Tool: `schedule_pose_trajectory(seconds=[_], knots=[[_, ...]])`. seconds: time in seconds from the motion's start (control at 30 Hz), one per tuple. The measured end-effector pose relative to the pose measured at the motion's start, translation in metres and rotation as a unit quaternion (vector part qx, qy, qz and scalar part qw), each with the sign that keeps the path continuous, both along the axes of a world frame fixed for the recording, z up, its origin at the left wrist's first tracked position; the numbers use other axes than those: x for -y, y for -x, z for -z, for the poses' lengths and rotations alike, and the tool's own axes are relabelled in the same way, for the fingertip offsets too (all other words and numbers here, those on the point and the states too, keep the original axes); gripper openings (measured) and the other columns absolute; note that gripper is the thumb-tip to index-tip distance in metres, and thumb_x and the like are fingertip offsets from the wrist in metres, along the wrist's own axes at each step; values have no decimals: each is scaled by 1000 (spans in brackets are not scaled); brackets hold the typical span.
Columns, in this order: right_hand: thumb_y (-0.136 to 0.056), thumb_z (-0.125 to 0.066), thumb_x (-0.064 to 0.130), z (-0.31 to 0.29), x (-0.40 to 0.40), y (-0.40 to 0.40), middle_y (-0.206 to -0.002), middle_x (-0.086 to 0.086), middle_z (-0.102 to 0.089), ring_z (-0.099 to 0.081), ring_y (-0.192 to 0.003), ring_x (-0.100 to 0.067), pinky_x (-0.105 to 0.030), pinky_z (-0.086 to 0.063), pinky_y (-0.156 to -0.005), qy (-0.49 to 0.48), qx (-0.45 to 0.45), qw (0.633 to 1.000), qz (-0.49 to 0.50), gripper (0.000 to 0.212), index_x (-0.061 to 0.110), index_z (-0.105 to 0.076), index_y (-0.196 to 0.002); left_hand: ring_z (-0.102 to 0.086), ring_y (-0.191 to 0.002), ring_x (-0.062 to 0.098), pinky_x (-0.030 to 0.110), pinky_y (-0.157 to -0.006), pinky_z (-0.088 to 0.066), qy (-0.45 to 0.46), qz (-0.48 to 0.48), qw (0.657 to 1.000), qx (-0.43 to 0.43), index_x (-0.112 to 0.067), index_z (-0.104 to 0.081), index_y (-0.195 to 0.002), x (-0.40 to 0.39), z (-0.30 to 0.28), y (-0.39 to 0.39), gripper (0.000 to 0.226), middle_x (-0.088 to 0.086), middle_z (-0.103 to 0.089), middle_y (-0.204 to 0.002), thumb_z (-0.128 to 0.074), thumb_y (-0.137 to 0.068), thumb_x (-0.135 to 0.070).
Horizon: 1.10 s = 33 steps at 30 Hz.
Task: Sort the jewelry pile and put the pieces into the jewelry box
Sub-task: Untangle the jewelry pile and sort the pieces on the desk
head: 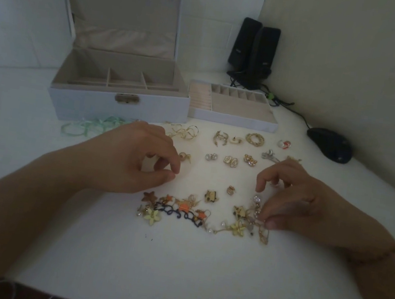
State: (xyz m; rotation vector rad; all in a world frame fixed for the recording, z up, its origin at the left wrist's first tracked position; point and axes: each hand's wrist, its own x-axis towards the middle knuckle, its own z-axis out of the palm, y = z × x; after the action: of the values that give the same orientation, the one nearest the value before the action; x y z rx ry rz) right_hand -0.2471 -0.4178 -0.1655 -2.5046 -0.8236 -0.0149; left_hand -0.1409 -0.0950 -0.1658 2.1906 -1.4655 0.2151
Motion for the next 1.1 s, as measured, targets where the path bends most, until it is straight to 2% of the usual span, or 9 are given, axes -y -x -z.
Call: schedule_pose_trajectory(seconds=[0.2,0.37,0.47,0.63,0.77,0.9,1.0,1.1], knots=[[-70,-77,47,0,0,0,-110,12,-53,-46,-108,-22,-33,-39,-92,-6,3,999,32,14,45,-67,-80,-57,-72,3,35,-73,-49,-2,-4,1000,-2,-30,-73,-91,0,-1,1,15,-20,-59,-74,-62,-86,-39],[-69,-76,49,-1,8,3,-108,13,-55,-46,-110,-21,-29,-37,-93,6,4,999,50,12,41,-67,-72,-57,-72,4,35,-72,-49,-2,-4,1000,-3,-30,-73,-91,1,-1,1,15,-20,-58,-74,-62,-87,-39],[-68,-73,51,-4,21,5,-105,14,-56,-47,-105,-19,-29,-39,-89,1,22,997,79,15,38,-70,-74,-57,-71,5,36,-72,-49,1,-6,1000,-5,-30,-73,-91,0,-1,2,15,-19,-59,-73,-62,-87,-39],[-59,-68,71,-1,27,1,-104,19,-53,-45,-104,-10,-17,-37,-85,23,44,990,131,38,42,-67,-83,-57,-72,4,36,-73,-49,-2,-5,1000,-3,-29,-73,-91,1,-1,1,16,-19,-59,-73,-62,-87,-39],[-63,-58,80,3,29,-3,-100,21,-54,-46,-102,-10,-20,-39,-82,45,67,986,147,39,47,-67,-83,-57,-72,3,36,-73,-49,-2,-4,1000,1,-30,-73,-91,0,-1,1,14,-19,-59,-74,-63,-87,-39],[-75,-58,66,3,25,-4,-88,18,-63,-52,-90,-10,-20,-40,-77,10,134,977,165,28,42,-71,-81,-56,-71,2,33,-72,-49,0,-6,1000,3,-29,-73,-90,0,-2,2,15,-20,-58,-73,-62,-87,-39],[-81,-63,49,1,22,-8,-84,15,-66,-52,-82,-8,-15,-38,-73,-45,185,946,262,21,30,-73,-84,-57,-72,3,29,-72,-48,-4,-7,1000,5,-30,-73,-90,0,-2,3,16,-21,-58,-73,-61,-87,-41],[-77,-71,39,4,20,-12,-82,10,-66,-52,-80,-12,-24,-39,-71,-1,199,920,338,16,26,-75,-84,-57,-72,2,30,-73,-48,-7,-5,1000,5,-30,-73,-91,1,-2,3,15,-21,-58,-73,-62,-87,-40]])
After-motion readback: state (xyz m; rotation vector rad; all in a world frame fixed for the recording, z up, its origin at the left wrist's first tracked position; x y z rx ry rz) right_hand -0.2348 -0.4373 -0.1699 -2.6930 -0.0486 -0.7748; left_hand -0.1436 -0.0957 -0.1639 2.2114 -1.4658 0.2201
